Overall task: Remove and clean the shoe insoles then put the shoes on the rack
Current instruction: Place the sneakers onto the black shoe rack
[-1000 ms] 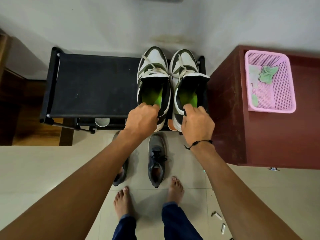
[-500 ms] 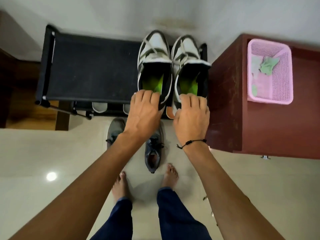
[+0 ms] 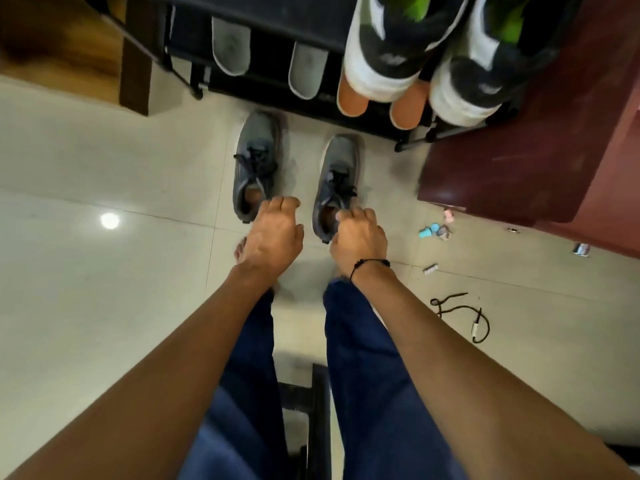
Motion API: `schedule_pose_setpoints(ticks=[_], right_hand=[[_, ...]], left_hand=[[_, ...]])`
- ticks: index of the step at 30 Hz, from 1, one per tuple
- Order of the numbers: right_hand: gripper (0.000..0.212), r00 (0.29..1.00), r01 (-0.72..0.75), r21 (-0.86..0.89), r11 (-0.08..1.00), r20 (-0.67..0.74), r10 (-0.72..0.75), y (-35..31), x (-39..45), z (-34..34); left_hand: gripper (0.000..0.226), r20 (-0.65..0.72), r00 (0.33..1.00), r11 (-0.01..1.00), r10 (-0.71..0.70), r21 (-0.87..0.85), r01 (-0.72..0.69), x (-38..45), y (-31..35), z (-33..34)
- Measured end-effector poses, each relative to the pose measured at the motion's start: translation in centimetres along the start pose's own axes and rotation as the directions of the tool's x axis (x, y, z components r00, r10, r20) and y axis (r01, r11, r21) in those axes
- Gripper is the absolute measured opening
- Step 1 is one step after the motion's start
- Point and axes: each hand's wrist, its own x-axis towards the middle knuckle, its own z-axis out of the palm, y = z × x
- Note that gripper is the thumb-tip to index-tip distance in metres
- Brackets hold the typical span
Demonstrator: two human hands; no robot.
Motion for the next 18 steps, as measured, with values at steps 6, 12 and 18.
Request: schedule_pose_setpoints(ticks=[6, 12, 18], right_hand=[[0.049, 0.963, 0.049, -0.086, 0.995, 0.269, -0.024, 0.3, 6.8, 8.1], [0.044, 0.919, -0.017, -0.102, 0.995, 0.390, 0.056, 1.2, 11.7, 14.5], [0.052, 0.919, -0.044, -0.173, 0.984, 0.380, 0.108, 2.2, 15.0, 18.7]], left_hand=[[0.042, 0.161, 0.947, 0.953, -0.277, 0.169, 0.250, 5.8, -7.2, 5.8], [0.040, 0.260, 0.908, 0.923, -0.329, 0.292, 0.251, 9.0, -13.2, 12.2], [0.051, 0.103, 0.968, 0.913, -0.227, 0.368, 0.175, 12.1, -16.4, 15.8]])
